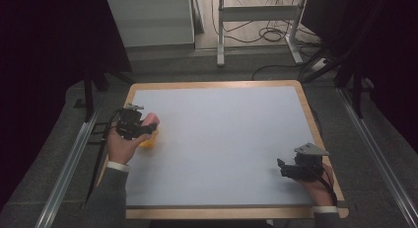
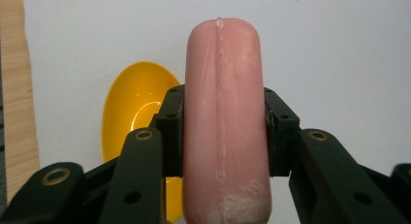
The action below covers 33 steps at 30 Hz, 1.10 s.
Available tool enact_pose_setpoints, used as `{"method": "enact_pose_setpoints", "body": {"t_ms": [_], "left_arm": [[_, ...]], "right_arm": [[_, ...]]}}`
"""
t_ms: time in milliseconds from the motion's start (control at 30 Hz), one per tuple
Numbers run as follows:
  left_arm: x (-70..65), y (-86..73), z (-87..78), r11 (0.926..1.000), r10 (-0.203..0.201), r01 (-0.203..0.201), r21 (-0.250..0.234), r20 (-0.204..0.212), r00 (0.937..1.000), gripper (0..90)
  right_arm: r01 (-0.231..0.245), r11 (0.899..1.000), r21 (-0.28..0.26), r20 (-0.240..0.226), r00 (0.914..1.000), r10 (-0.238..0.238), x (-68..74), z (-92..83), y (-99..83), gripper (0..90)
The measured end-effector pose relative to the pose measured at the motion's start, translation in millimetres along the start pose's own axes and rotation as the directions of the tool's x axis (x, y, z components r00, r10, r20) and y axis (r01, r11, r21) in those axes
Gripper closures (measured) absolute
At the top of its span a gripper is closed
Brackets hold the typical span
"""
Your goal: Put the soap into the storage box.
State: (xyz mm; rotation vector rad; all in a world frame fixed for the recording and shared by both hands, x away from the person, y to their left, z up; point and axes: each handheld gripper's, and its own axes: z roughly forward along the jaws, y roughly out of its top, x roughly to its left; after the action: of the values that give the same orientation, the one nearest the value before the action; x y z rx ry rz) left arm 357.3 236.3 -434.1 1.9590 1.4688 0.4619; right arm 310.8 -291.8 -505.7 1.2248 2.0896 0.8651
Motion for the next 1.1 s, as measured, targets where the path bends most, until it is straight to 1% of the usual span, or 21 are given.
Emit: {"method": "enact_pose_setpoints", "body": {"t_ms": [367, 700, 933, 1100], "left_arm": [[12.0, 2.3, -0.1, 0.9997, -0.023, 0.023, 0.000, -0.027, 0.9994, 60.0], [19.2, 3.6, 6.1, 0.9992, -0.038, 0.039, 0.013, -0.047, 0.9982, 60.0], [23.5, 1.0, 10.9, 0.9984, -0.050, 0.051, 0.024, -0.054, 0.9973, 60.0], [25.5, -0.7, 15.9, 0.9981, -0.046, 0.048, 0.037, -0.058, 0.9973, 60.0]], "right_arm": [[0.000, 1.000, 0.002, 0.001, 1.0000, 0.000, 0.0, 0.3, -0.2, 8.3], [0.001, 1.000, 0.003, 0.002, 1.0000, -0.001, -0.3, 0.6, -0.4, 8.3], [0.000, 1.000, 0.003, 0.002, 1.0000, 0.000, -0.6, 0.7, -0.6, 8.3], [-0.001, 1.000, 0.008, 0.002, 1.0000, 0.001, -0.6, 1.3, -0.9, 8.3]]}}
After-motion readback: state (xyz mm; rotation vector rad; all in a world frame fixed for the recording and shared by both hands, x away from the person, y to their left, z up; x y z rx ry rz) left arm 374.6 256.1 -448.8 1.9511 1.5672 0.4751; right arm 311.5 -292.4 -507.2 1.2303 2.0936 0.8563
